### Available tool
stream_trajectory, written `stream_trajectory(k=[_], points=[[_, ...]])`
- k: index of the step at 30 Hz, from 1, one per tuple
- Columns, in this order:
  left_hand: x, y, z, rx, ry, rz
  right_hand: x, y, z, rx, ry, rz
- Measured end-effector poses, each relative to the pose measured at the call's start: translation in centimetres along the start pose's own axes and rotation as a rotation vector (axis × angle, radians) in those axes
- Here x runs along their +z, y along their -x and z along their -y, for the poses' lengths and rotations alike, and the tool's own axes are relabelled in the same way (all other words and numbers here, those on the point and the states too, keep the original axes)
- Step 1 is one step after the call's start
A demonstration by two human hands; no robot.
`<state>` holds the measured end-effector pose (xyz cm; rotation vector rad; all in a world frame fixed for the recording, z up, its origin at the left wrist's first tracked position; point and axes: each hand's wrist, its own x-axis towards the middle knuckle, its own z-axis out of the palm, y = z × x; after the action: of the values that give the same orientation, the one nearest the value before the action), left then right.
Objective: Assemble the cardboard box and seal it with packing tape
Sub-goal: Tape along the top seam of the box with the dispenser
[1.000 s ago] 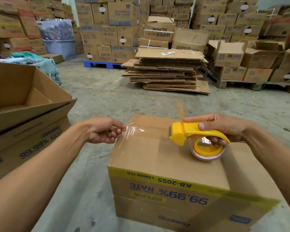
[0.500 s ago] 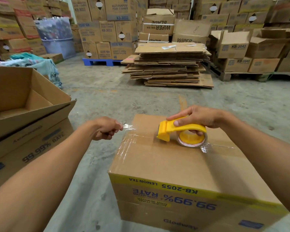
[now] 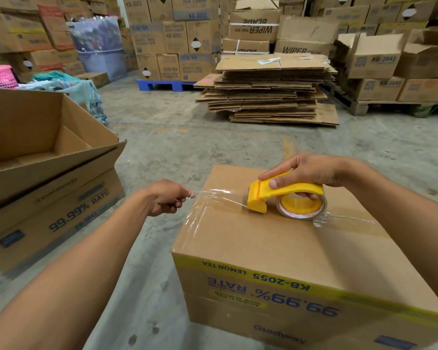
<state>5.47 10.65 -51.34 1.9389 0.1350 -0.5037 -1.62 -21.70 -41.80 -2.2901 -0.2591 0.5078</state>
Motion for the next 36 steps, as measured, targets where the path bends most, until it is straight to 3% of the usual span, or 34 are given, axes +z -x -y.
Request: stream_trajectory(k=[3, 7, 13, 20, 36], points=[[0.2, -0.1, -0.7, 0.046, -0.076, -0.049, -0.2, -0.4, -0.3, 0.007, -0.003, 0.0], [1.7, -0.7, -0.2, 0.238, -0.227, -0.142, -0.2, -0.9, -1.6, 0.02, -0.019, 0.016], [1.9, -1.9, -1.0, 0.376, -0.146, -0.296, 0.0, -3.0, -2.5, 0.041, -0.062, 0.035], [-0.9, -2.0, -0.3, 0.164, -0.249, -0.195, 0.2, -5.0, -1.9, 0.018, -0.029, 0.057], [2.0, -2.4, 2.7, -0.034, -0.302, -0.04, 1.3, -5.0, -2.7, 0.057, 0.014, 0.07]])
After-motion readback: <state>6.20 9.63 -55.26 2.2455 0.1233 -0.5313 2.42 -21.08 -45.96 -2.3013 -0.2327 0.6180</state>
